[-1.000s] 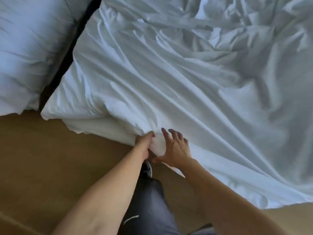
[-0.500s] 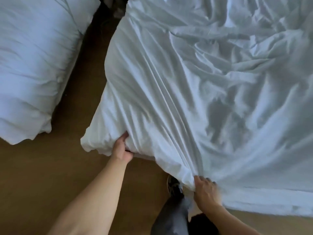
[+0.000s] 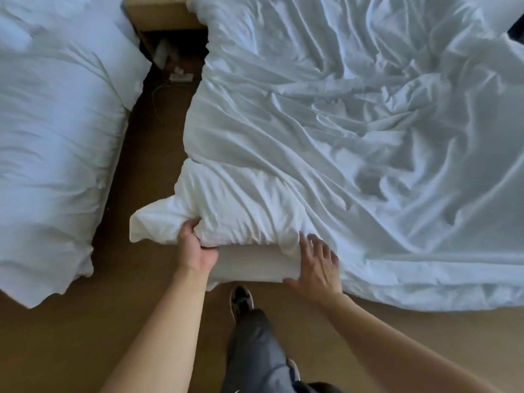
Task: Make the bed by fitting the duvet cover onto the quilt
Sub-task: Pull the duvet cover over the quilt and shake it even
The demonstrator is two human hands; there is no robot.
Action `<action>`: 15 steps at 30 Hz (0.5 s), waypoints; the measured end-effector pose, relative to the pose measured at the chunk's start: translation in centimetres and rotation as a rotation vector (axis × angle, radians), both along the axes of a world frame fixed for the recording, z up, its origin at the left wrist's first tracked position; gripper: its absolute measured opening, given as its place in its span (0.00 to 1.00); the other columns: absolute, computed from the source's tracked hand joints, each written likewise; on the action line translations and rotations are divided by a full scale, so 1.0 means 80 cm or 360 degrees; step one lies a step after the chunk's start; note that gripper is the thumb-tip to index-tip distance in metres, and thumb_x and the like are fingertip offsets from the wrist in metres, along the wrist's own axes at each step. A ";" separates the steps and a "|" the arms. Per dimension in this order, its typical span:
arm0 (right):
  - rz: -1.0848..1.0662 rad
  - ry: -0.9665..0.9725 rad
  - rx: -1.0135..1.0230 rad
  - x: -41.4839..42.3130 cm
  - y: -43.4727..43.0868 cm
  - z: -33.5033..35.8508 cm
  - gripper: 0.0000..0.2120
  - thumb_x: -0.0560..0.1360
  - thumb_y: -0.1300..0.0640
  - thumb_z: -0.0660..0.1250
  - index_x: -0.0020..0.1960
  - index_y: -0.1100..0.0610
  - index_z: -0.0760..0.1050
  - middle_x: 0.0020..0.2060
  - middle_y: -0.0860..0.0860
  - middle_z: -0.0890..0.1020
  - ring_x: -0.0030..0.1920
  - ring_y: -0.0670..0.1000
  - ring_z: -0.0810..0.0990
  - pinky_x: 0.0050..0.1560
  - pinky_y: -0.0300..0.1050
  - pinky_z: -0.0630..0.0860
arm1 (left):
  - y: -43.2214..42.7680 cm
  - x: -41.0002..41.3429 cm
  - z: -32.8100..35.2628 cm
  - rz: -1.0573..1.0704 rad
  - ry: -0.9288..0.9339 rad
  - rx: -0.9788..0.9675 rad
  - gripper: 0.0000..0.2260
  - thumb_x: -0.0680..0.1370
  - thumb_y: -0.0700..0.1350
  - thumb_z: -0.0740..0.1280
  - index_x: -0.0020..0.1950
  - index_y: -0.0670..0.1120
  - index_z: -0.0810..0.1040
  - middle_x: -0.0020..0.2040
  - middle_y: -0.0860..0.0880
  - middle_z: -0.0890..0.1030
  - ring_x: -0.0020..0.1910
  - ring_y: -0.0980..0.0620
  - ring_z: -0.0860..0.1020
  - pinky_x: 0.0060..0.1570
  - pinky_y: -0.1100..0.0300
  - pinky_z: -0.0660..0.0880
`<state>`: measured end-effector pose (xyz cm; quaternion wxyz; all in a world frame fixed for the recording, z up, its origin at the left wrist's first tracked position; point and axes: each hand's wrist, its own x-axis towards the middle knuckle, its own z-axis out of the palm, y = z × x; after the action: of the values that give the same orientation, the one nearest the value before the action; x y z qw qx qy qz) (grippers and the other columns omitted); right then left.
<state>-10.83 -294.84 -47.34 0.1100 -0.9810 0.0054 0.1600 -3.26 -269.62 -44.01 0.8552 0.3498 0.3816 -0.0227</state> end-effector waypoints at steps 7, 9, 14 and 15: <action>-0.0555 -0.0125 0.0003 0.079 0.101 0.068 0.39 0.73 0.50 0.70 0.79 0.52 0.54 0.69 0.53 0.68 0.70 0.59 0.68 0.72 0.56 0.62 | 0.018 0.010 0.113 -0.0037 -0.0006 0.0006 0.18 0.81 0.42 0.55 0.66 0.48 0.78 0.67 0.43 0.80 0.65 0.41 0.78 0.69 0.41 0.71; -0.0549 -0.0075 0.0042 0.097 0.096 0.101 0.23 0.76 0.56 0.64 0.71 0.56 0.70 0.62 0.54 0.75 0.62 0.59 0.75 0.62 0.53 0.70 | 0.029 0.040 0.168 -0.0103 -0.0071 0.0082 0.18 0.81 0.40 0.54 0.66 0.48 0.78 0.68 0.42 0.79 0.66 0.40 0.77 0.70 0.40 0.70; -0.0528 -0.1274 0.0487 0.257 0.057 0.260 0.08 0.67 0.58 0.63 0.47 0.55 0.73 0.39 0.51 0.77 0.40 0.61 0.79 0.35 0.45 0.67 | 0.082 0.206 0.291 -0.0233 -0.0405 0.0351 0.17 0.79 0.38 0.59 0.64 0.48 0.79 0.56 0.43 0.85 0.52 0.43 0.85 0.47 0.44 0.83; -0.0331 -0.1519 0.0401 0.268 0.052 0.280 0.10 0.65 0.57 0.62 0.46 0.54 0.71 0.37 0.48 0.72 0.35 0.58 0.76 0.32 0.43 0.62 | 0.097 0.212 0.293 -0.0193 -0.0369 0.0409 0.17 0.78 0.36 0.60 0.62 0.47 0.80 0.55 0.43 0.86 0.51 0.43 0.85 0.45 0.46 0.83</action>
<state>10.61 -290.69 -24.91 0.2331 -0.9182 0.0330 -0.3187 13.68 -261.83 -20.55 0.8388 0.4790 0.2585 0.0153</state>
